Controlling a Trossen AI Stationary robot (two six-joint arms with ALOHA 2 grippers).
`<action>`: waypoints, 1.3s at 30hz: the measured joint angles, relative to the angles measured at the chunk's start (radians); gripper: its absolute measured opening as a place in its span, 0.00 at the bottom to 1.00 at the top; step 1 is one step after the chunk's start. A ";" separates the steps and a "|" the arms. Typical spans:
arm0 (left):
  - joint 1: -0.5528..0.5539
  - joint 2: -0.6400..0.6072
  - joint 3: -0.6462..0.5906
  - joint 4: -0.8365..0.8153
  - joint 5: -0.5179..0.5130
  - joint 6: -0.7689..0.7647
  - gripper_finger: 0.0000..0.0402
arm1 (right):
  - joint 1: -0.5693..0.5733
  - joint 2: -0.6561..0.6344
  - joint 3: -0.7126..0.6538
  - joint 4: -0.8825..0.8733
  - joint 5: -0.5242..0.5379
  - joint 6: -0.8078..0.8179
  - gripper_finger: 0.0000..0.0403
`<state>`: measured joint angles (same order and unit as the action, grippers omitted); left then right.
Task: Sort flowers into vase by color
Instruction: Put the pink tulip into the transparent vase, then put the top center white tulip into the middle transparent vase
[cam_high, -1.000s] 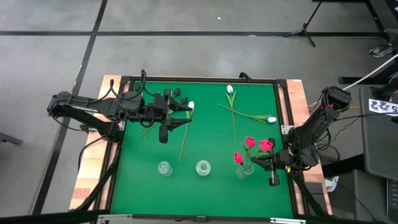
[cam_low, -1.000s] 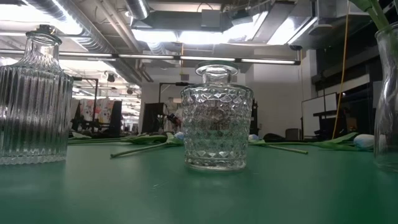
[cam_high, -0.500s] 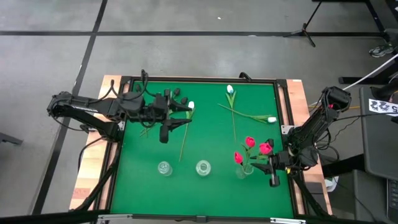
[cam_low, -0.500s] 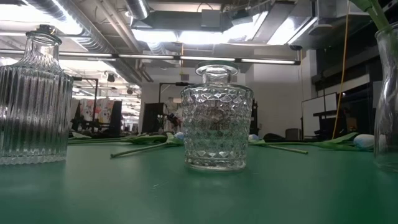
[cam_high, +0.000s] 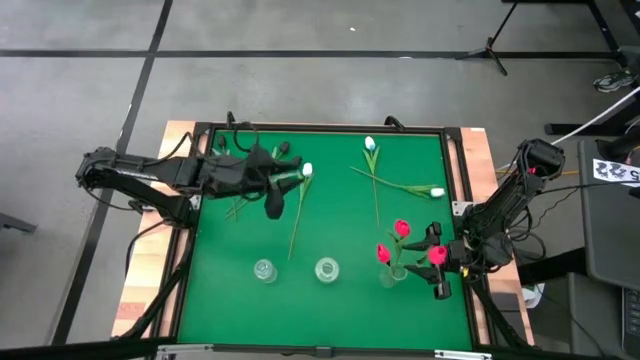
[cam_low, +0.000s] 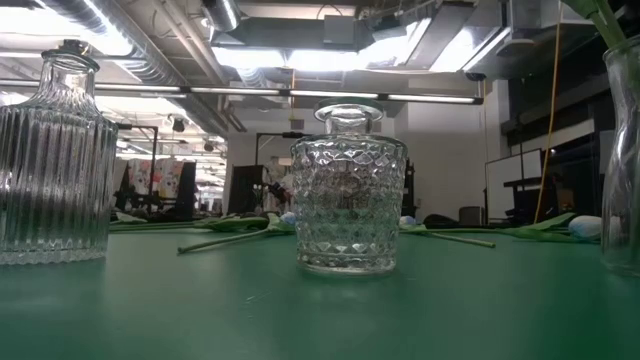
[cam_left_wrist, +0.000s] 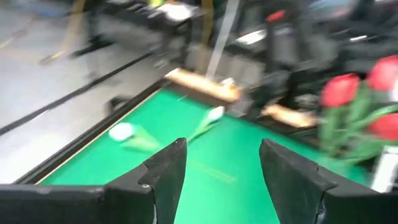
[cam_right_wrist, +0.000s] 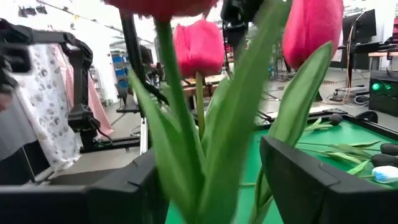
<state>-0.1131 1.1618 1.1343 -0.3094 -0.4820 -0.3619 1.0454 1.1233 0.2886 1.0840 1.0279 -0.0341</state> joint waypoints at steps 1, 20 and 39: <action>0.006 0.001 0.000 -0.035 -0.021 -0.025 0.50 | 0.000 0.000 0.000 0.008 0.000 0.000 0.56; 0.116 0.453 0.000 -0.349 -0.172 -0.531 0.50 | 0.000 0.000 0.000 0.030 0.038 0.000 0.56; 0.152 0.632 -0.080 -0.180 -0.172 -0.684 0.50 | 0.000 0.000 0.000 0.049 0.038 0.003 0.56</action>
<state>0.0384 1.7935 1.0547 -0.4895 -0.6544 -1.0463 1.0454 1.1229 0.2890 1.1333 1.0657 -0.0311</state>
